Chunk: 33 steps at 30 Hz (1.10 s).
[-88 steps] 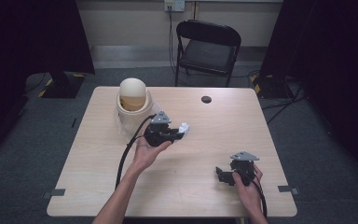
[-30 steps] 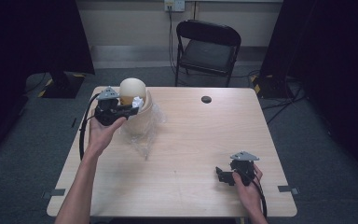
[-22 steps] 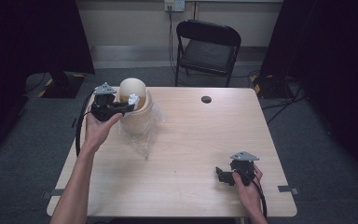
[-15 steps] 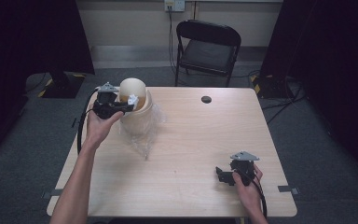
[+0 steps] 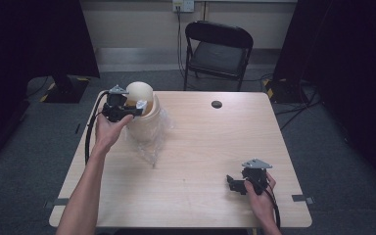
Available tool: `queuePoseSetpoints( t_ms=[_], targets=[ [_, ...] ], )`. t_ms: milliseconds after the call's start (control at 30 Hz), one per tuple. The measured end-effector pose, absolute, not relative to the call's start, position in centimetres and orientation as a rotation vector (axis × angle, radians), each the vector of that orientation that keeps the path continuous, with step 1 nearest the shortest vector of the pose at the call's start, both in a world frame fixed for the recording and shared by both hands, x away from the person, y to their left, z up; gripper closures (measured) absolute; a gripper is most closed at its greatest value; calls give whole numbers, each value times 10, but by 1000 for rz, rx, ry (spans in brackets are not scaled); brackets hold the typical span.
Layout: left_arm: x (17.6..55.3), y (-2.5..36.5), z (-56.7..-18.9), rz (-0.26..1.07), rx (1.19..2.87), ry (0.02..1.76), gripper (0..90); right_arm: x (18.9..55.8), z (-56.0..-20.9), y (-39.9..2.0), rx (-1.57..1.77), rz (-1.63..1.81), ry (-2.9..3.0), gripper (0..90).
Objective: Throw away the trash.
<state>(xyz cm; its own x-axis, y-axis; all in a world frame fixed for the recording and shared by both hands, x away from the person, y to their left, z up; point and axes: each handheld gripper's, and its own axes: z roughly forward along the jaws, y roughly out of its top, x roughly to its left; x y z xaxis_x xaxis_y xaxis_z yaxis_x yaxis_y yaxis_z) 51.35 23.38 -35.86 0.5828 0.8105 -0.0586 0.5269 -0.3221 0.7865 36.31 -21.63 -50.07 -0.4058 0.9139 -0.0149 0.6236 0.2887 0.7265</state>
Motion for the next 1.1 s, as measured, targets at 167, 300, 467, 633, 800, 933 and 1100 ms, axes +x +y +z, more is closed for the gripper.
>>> queuePoseSetpoints(
  t_ms=[167, 300, 467, 633, 800, 933, 1100],
  targets=[
    [518, 230, -363, 454, 2014, 1100, 744, 363, -501, -216, 1377, 906, 2133, 84],
    [521, 230, -365, 441, 2013, 1107, 743, 363, -501, -216, 1377, 906, 2132, 84],
    [524, 230, -368, 427, 2024, 1119, 742, 363, -501, -216, 1377, 906, 2133, 84],
    [526, 228, -368, 438, 2043, 1135, 742, 363, -501, -216, 1377, 905, 2132, 84],
    [530, 223, -370, 444, 2067, 1151, 739, 363, -501, -216, 1377, 905, 2132, 84],
    [531, 221, -372, 455, 2070, 1168, 738, 363, -501, -216, 1377, 906, 2133, 84],
    [532, 221, -374, 452, 2071, 1177, 735, 363, -501, -216, 1377, 905, 2132, 84]
  ],
)
